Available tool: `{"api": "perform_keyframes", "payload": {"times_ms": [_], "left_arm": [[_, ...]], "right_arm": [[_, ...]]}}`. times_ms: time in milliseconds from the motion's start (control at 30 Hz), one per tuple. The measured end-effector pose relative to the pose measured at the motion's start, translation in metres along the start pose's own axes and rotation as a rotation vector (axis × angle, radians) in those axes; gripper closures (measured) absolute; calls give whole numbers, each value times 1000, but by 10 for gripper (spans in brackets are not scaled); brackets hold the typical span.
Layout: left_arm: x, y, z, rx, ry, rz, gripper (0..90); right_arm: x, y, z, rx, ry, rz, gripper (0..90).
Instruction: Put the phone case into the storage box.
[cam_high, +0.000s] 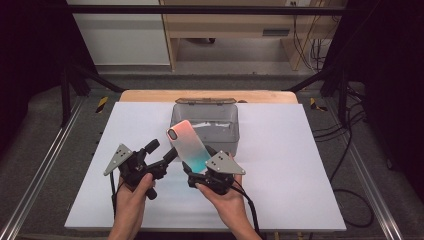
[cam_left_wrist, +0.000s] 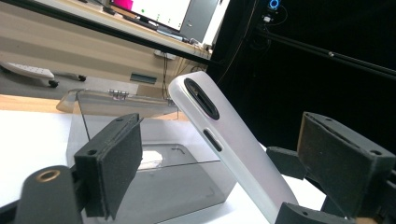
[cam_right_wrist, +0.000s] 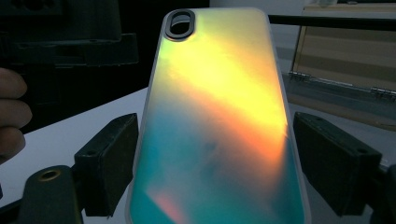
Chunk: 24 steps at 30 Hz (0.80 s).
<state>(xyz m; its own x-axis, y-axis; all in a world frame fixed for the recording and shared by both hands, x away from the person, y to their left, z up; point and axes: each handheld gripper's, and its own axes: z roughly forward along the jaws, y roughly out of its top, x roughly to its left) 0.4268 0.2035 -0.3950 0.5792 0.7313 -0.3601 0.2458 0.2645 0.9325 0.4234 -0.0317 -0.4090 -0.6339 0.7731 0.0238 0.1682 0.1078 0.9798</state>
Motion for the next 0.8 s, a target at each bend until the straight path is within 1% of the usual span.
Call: {"api": "perform_keyframes", "payload": {"times_ms": [67,133,200,233,267,300,333,367,400,533,567,600,633,667,700,800], "left_arm": [[1,-2,1,2,1,-17,167],[2,-6,2,11,-13,-47,205],[2,-7,3,14,-17,-53,222],[3,-9,3,15,-26,-77,258],[3,-9,3,15,-26,-77,276],[3,-9,3,17,-28,-82,276],[4,-10,3,15,-31,-89,320],[4,-11,3,14,-43,-97,343],[4,-11,3,14,-43,-97,362],[4,-13,4,16,-52,-108,394],[4,-14,4,18,-56,-111,423],[5,-14,4,18,-57,-116,427],[6,-15,3,16,-61,-130,437],[6,-15,3,16,-61,-130,446],[7,-15,3,10,-64,-145,461],[8,-15,2,7,-69,-156,502]], "right_arm": [[2,0,1,-2,3,2,174],[4,0,2,-4,9,-4,174],[5,0,2,-5,8,-3,174],[6,0,2,-4,8,-6,174],[6,0,2,-5,9,-5,174],[6,0,2,-5,9,-5,174],[6,0,2,-5,8,-6,174],[6,0,2,-6,7,-6,173],[6,0,2,-6,7,-6,173],[6,0,3,-10,4,-4,174],[7,0,3,-12,3,-4,174],[7,0,3,-11,4,-2,174],[8,0,3,-11,5,-2,174],[8,0,3,-11,5,-2,174],[8,-1,4,-10,8,-9,174],[10,-1,4,-11,8,-9,174]]}}
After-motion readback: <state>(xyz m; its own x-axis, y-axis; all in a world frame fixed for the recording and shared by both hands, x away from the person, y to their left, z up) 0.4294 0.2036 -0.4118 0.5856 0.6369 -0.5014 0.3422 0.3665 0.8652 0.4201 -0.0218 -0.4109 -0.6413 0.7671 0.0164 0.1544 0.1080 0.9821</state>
